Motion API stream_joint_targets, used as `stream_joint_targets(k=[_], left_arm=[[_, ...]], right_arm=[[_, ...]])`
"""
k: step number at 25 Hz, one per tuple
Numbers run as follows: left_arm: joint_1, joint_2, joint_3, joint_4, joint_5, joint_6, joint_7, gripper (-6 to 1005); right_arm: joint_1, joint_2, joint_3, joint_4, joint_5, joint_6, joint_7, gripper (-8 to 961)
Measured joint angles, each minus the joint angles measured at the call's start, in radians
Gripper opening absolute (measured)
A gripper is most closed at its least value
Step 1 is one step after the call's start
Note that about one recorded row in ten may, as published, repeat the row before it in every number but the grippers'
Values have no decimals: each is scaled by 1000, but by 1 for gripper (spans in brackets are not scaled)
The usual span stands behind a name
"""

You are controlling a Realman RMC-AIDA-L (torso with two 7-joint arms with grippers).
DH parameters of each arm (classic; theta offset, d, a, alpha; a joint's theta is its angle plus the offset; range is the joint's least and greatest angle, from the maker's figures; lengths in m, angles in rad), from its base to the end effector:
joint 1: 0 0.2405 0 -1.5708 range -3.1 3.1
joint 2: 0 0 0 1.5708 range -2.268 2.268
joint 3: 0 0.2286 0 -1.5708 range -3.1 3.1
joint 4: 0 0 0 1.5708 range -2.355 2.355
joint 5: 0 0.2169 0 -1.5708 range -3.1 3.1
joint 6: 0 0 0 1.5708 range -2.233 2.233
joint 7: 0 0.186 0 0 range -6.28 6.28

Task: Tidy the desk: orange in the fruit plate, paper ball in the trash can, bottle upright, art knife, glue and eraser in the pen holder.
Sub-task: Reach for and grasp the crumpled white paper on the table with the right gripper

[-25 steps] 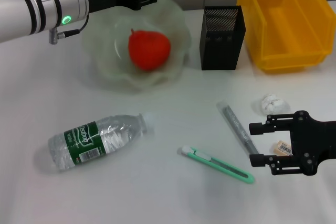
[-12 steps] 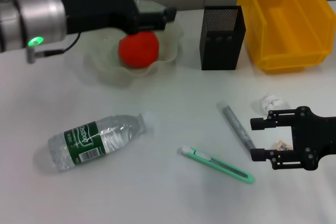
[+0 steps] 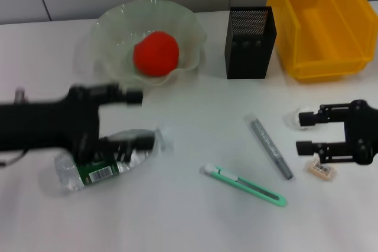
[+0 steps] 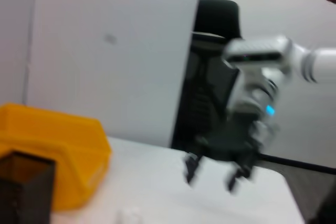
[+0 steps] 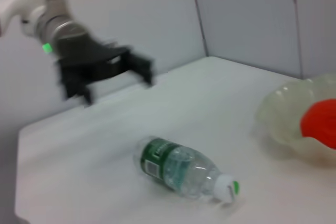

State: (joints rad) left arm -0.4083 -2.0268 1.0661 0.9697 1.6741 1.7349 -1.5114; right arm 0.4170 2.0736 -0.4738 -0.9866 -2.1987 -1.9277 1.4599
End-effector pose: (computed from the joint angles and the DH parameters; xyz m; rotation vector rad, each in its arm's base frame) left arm -0.1668 0.3048 0.0052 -2.9503 -0.3148 -0.8372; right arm 0.2541 0.2849 0.0472 -2.7950 0.6146 0.5896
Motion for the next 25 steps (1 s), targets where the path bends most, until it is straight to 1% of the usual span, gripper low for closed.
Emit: stream_joint_targets(k=[1,2,3,5,6,7,8,9,11,12,13,14,16,17,18,20,22,23,25], left_arm=[[13,3,-2,-20,13,26,25,845],[23,4,-5,-39,27,50,48,845],[32,5,-7,-49,40,62,65,845],[52,5,-9,-62,65,76,95,845],[67,4,-9,-65,77,79,112,845],[73,3,-9,-66,82,80,122,845],[73,3,-9,-66,82,80,122,844],[93,0,-7,-68,91,86,154,844],[103,-1,-5,-69,92,89,171,844],[108,-1,-4,-69,93,91,182,844],[108,-1,-4,-69,93,91,182,844],[116,-1,-2,-72,94,93,199,844],[127,-1,-6,-82,100,102,220,843],[129,-1,-7,-86,102,106,225,843],[129,-1,-7,-86,102,106,225,843],[134,-1,-12,-97,105,120,238,843],[138,-2,-12,-99,106,123,246,843],[147,-5,-12,-100,107,126,270,843],[151,-8,-12,-104,107,126,280,842]], right_arm=[[0,1,-4,-27,-1,0,31,651],[7,1,-18,-86,-5,1,117,651],[7,1,-18,-86,-5,1,117,651],[14,0,-42,-159,-14,2,207,651],[17,0,-59,-205,-27,3,262,651],[30,0,-94,-302,-66,6,366,651],[30,0,-94,-302,-66,6,366,651],[38,-1,-110,-342,-92,5,413,651],[66,-6,-152,-418,-157,5,517,651],[105,-17,-196,-469,-228,0,622,651],[105,-17,-196,-469,-228,0,622,651],[122,-22,-213,-480,-261,-3,658,651],[173,-34,-265,-494,-350,-14,747,651],[215,-41,-314,-488,-431,-24,815,651],[215,-41,-314,-488,-431,-24,815,651],[258,-46,-368,-464,-518,-31,873,652],[292,-45,-416,-433,-596,-29,918,652],[333,-36,-470,-376,-688,2,970,652],[340,-34,-483,-353,-705,20,982,652]])
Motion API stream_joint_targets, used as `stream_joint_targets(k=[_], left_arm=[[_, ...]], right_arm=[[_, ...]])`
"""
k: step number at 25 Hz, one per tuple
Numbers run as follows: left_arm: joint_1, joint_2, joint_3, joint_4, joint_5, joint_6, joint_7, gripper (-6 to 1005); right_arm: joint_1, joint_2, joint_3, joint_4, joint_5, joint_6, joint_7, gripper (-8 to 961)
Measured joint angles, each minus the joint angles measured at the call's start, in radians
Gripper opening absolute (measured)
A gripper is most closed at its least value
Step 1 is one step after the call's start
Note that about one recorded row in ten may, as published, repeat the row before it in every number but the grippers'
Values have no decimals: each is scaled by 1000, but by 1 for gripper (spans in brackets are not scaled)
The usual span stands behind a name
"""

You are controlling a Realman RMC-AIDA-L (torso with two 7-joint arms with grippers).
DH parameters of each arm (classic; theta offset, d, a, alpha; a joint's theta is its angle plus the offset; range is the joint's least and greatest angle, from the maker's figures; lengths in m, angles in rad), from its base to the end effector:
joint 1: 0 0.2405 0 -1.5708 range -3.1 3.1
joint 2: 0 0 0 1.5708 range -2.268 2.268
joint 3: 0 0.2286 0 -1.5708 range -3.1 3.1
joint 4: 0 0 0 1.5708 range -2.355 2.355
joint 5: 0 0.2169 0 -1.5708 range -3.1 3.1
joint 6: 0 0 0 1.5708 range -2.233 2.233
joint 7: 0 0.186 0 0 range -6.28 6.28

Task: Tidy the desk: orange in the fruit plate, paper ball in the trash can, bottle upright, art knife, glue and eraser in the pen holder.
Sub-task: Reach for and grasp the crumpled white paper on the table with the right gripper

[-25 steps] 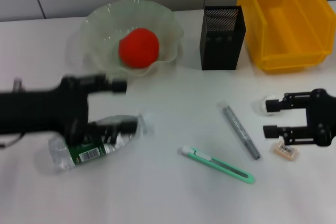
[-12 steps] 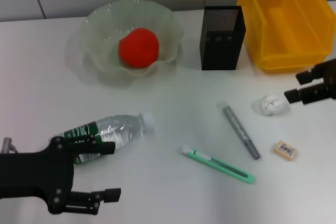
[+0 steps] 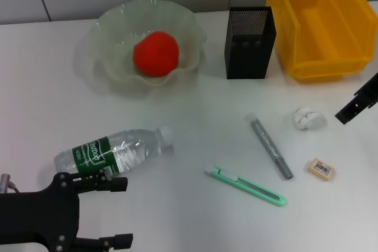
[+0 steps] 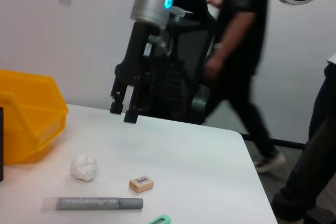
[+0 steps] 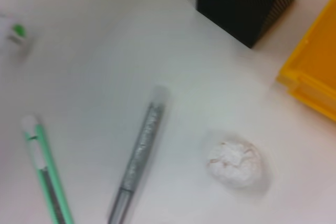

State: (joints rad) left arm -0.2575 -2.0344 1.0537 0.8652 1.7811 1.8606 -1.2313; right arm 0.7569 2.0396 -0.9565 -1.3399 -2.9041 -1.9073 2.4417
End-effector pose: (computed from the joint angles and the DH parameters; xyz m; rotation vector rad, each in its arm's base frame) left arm -0.2258 0.2389 -0.0130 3.0191 0.2562 0.8072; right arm 0.2099 0.3572 0.0737 -2.4055 1.1508 -0.6926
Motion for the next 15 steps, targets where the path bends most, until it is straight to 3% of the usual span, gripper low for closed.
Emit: stream_joint_targets(k=[15], left_arm=[[-6,-11,-1,-20,10,-15,24,840]], right_arm=[[18,15,-45,239,-14,247,35,653]])
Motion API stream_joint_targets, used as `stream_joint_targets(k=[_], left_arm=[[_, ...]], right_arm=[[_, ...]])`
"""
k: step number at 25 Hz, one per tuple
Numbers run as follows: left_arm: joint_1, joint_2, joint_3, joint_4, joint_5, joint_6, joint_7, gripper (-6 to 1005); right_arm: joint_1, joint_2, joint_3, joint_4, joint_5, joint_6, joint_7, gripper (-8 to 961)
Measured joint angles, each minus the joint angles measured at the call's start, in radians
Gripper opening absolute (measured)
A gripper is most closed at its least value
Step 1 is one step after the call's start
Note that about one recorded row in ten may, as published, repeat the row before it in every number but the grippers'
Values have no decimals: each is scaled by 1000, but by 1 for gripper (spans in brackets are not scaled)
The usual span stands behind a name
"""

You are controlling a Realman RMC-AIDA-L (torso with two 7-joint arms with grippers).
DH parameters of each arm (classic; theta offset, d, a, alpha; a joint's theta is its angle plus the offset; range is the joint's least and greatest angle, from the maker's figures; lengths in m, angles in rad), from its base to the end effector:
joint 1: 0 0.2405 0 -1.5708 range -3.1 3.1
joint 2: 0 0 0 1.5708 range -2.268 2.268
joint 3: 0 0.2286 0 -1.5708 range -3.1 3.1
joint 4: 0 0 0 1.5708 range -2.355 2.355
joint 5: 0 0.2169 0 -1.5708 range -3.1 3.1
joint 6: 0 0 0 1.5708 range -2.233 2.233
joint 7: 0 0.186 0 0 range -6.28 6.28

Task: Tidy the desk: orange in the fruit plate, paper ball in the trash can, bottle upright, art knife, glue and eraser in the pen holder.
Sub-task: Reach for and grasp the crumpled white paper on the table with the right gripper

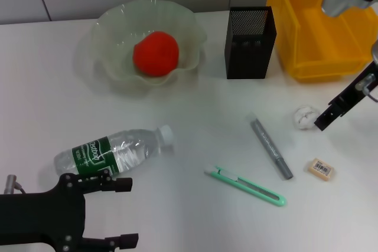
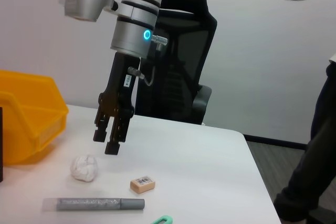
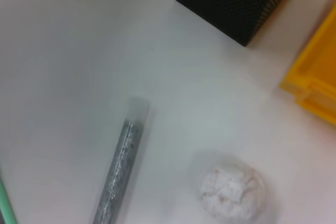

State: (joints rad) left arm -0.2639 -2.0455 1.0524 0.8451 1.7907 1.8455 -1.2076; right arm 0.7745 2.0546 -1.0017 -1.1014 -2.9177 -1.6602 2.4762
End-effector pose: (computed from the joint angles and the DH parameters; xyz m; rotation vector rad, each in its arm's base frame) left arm -0.2259 0.2394 -0.0194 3.0228 0.2487 0.8127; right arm 0.2371 0.3773 0.0326 -2.3685 1.1824 -0.6907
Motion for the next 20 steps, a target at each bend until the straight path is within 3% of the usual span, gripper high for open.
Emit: stream_joint_targets(k=[12,20], left_arm=[[0,-8,0,-7,1,-19,1,839],[-3,-7,0,-21,1,-27,1,838]], right_arm=[[17,11,-38,74,3,102,-1,783],[40,10,-41,149,2,149,-1,782]])
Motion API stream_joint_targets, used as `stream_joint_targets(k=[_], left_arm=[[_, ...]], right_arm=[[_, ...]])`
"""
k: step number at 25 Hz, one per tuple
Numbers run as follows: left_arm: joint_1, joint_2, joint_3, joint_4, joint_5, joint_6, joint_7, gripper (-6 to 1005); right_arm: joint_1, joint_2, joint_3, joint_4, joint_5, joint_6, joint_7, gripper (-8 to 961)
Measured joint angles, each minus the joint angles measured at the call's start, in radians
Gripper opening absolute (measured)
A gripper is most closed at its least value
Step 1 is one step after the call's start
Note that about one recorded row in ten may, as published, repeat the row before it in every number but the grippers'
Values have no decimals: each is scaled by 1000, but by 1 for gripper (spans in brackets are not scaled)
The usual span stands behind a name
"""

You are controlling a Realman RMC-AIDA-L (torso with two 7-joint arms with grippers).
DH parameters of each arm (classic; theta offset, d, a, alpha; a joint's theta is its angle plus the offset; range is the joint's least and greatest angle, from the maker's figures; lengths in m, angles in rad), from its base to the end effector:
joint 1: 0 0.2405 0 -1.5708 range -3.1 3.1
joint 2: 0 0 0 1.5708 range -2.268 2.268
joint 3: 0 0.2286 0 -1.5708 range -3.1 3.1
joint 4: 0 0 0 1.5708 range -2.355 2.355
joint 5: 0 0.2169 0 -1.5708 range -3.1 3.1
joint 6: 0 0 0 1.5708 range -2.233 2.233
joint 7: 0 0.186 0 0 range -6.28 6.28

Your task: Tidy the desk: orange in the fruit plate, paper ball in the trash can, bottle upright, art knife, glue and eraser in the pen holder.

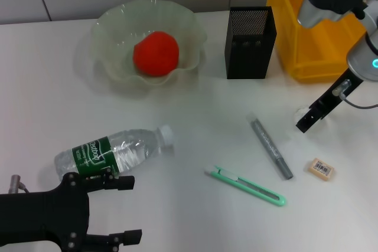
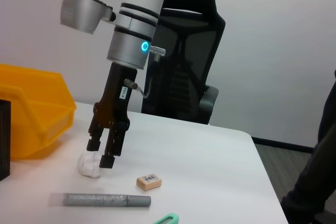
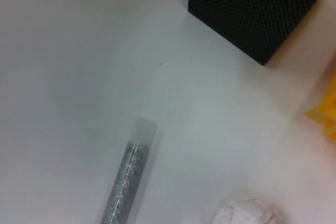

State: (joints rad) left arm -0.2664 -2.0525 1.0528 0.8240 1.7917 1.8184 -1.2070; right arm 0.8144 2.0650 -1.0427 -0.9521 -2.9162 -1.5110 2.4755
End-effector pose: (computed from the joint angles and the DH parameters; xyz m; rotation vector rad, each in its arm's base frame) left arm -0.2277 0.2415 -0.0248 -3.0100 -0.2834 -0.8111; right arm 0.2427 0.3894 0.0037 -2.3849 1.1311 -0.7003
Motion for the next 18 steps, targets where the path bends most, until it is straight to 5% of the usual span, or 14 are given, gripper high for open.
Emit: stream_joint_targets(k=[11,18], left_arm=[[-5,-1,-1,0,0,-2,1,836],[-8,-3,-1,0,0,-5,1,835]], right_arm=[[12,0,-10,47,-1,44,2,781],[8,-4,-11,47,-1,43,-2,609]])
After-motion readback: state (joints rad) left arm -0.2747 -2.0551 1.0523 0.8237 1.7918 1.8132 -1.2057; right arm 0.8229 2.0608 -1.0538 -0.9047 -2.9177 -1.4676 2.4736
